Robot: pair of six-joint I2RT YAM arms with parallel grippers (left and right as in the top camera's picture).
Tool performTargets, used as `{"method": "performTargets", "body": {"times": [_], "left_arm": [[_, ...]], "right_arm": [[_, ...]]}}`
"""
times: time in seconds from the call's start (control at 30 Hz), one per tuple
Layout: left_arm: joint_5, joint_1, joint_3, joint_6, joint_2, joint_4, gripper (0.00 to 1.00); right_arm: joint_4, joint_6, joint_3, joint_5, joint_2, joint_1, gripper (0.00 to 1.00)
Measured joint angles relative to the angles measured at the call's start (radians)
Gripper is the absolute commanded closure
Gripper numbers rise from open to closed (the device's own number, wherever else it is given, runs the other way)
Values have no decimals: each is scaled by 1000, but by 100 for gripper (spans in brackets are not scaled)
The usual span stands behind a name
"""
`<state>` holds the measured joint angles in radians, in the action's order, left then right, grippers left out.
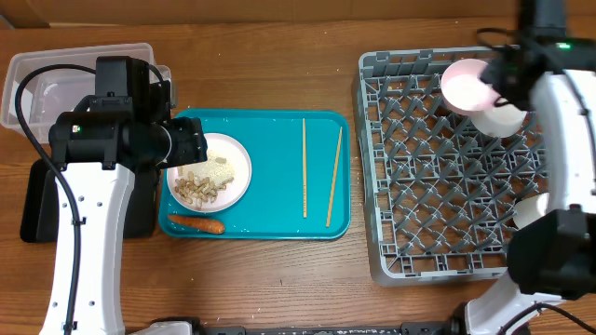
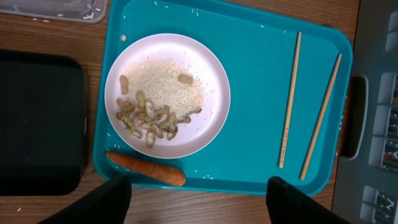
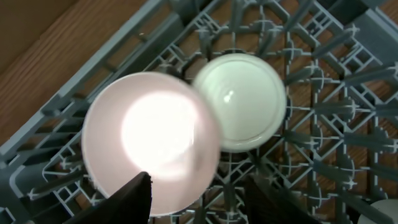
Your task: Sort waste into correct bins and load items into the dishwasher
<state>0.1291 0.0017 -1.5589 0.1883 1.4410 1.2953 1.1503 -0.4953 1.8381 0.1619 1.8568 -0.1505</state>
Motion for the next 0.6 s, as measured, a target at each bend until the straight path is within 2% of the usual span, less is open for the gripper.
{"method": "performTargets", "body": {"times": [0.13,0.27,0.6], "left_arm": [[0,0,0,0,0,0,28],[0,0,0,0,0,0,29],[0,0,0,0,0,0,29]], "right_arm": [[-2,37,-2,-132,5,-85,50],[-6,85,-20,-228,11,-104,50],[-1,122,-36,-280,101,-96,50]]}}
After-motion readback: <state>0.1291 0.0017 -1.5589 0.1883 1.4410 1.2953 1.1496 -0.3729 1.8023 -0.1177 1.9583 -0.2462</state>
